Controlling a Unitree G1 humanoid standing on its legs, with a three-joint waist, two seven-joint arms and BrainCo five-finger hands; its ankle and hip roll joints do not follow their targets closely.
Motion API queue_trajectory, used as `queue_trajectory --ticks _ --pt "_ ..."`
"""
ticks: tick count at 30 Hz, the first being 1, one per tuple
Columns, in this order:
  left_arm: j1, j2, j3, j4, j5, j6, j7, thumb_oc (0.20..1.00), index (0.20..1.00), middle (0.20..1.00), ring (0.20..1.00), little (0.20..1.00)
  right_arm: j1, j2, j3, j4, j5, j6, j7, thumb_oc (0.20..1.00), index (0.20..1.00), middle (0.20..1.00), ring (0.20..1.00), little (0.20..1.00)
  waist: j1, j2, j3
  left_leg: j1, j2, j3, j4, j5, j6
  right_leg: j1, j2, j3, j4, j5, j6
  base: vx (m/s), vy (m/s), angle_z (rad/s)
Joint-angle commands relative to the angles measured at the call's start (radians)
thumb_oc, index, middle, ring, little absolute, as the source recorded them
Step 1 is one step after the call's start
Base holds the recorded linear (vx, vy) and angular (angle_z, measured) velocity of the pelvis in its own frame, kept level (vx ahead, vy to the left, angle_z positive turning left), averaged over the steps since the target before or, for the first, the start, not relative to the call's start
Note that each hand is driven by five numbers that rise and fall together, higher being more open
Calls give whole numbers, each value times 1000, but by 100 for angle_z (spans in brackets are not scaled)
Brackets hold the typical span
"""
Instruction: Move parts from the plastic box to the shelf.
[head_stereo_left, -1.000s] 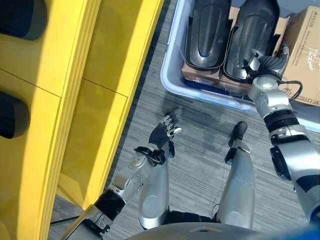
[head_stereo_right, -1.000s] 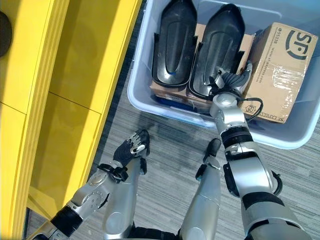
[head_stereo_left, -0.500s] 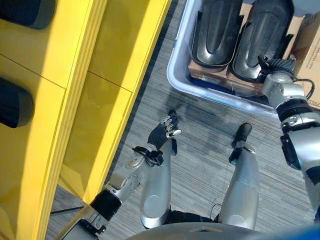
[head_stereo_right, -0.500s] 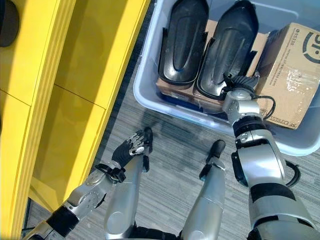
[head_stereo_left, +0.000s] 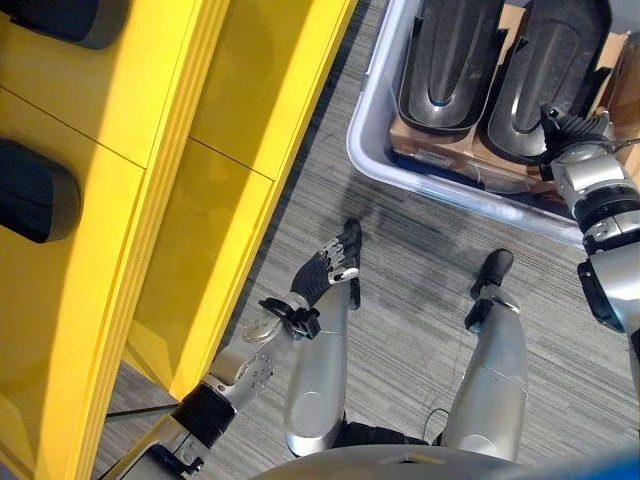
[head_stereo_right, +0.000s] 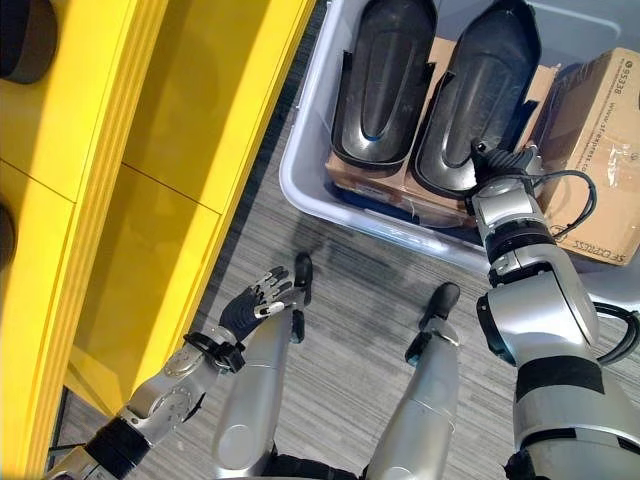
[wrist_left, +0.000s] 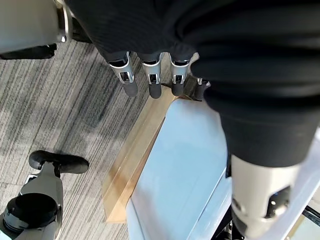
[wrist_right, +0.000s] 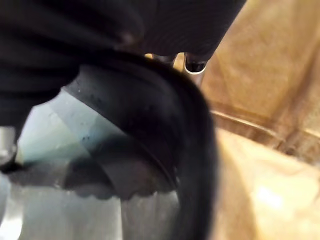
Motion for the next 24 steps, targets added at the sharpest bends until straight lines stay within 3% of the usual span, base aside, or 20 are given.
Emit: queue_trajectory --ticks 1,9,15,22,24 --pt "40 38 -16 -77 2 -49 -39 1000 1000 1000 1000 1000 27 -16 51 7 -54 29 44 200 200 200 200 200 41 21 8 -16 -82 15 12 -96 65 21 57 -37 112 -116 -27 -9 -18 3" --pt "47 40 -17 -71 3 -75 -31 1000 1000 1000 1000 1000 51 -14 20 28 -58 6 -53 200 200 200 200 200 44 15 8 19 -74 20 -27 -84 63 61 57 -55 66 -101 -19 -8 -2 -1" --pt "44 29 -22 -55 12 -87 -34 1000 1000 1000 1000 1000 75 -1 -12 18 -43 -58 -146 200 200 200 200 200 37 12 8 55 -70 27 -48 -81 60 96 54 -61 38 -94 -16 0 0 0" --pt "39 15 -26 -34 13 -107 -35 1000 1000 1000 1000 1000 164 57 -120 -106 -80 -281 -394 200 200 200 200 200 5 -3 8 165 -67 50 -62 -102 64 204 46 -51 -19 -82 -13 -4 35 -4" --pt "39 11 -26 -32 10 -110 -30 1000 1000 1000 1000 1000 189 70 -144 -145 -79 -307 -415 200 200 200 200 200 -3 -7 8 189 -67 53 -62 -109 65 227 45 -49 -27 -82 -12 11 49 -6"
